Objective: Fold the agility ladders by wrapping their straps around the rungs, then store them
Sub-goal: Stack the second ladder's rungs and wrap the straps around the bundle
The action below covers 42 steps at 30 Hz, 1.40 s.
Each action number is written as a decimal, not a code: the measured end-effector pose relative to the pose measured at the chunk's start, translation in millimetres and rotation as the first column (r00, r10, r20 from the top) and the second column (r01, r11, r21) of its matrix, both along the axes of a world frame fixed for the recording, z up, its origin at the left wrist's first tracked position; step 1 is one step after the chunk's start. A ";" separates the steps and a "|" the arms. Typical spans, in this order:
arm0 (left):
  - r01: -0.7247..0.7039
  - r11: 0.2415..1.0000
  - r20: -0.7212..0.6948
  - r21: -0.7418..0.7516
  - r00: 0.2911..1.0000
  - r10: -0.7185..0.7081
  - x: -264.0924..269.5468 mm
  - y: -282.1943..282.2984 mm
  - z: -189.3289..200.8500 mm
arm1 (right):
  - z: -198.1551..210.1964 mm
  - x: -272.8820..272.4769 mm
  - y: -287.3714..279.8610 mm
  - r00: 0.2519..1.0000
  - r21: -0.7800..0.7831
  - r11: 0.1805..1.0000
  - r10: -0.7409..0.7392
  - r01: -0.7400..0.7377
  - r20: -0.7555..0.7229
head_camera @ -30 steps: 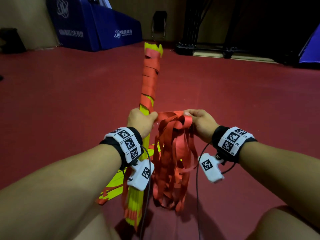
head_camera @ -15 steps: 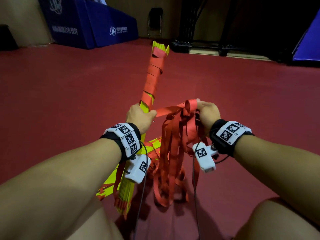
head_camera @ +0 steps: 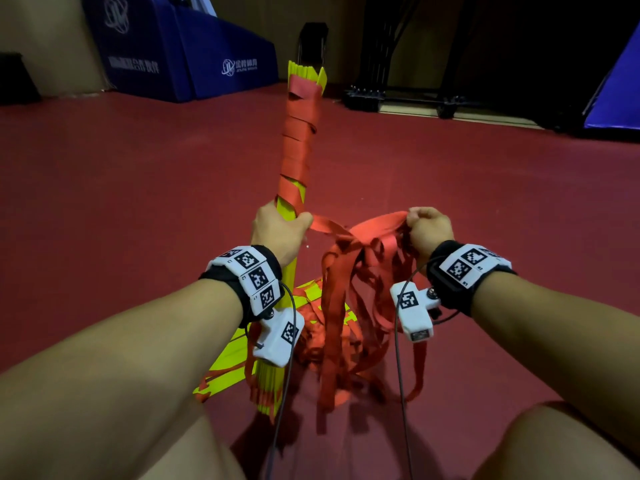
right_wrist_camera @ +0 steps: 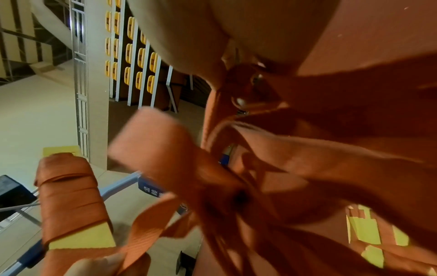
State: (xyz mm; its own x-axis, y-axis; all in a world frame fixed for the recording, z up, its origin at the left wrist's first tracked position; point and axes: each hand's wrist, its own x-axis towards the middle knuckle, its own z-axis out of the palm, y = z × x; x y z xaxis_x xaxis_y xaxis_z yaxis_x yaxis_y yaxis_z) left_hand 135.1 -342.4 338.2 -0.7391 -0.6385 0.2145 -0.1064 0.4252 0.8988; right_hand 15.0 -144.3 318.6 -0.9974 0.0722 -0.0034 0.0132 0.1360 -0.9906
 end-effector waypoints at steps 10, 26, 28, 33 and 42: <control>0.198 0.979 -0.063 0.049 0.979 -0.195 2.0 11.8 -1.0 | 13.0 53.4 -18.1 0.636 0.148 0.619 0.756 -0.771 0.153; 0.082 0.995 -0.036 0.059 0.996 -0.080 -1.6 -2.0 -5.9 | 4.5 38.9 -20.8 0.736 0.194 0.728 0.676 -0.658 -0.041; 0.029 0.996 -0.039 0.085 0.999 -0.026 -2.6 -4.6 -6.3 | 5.4 35.4 -17.6 0.741 0.112 0.741 0.669 -0.662 -0.046; -0.007 0.988 -0.019 0.151 1.000 0.010 -3.4 -10.3 -8.1 | 3.3 32.1 -15.2 0.771 0.272 0.757 0.632 -0.594 -0.077; 0.017 0.997 -0.019 0.078 1.000 -0.015 0.2 -8.8 -5.6 | -8.4 4.6 -10.0 0.956 0.318 0.939 0.202 -0.128 -0.213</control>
State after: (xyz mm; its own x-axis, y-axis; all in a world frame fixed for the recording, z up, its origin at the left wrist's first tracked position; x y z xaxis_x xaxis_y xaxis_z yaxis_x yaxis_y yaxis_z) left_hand 135.2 -351.2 332.5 -0.7458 -0.6421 0.1777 -0.0838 0.3550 0.9311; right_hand 19.6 -154.2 310.2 -0.9634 -0.1330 0.2327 -0.2671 0.4043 -0.8747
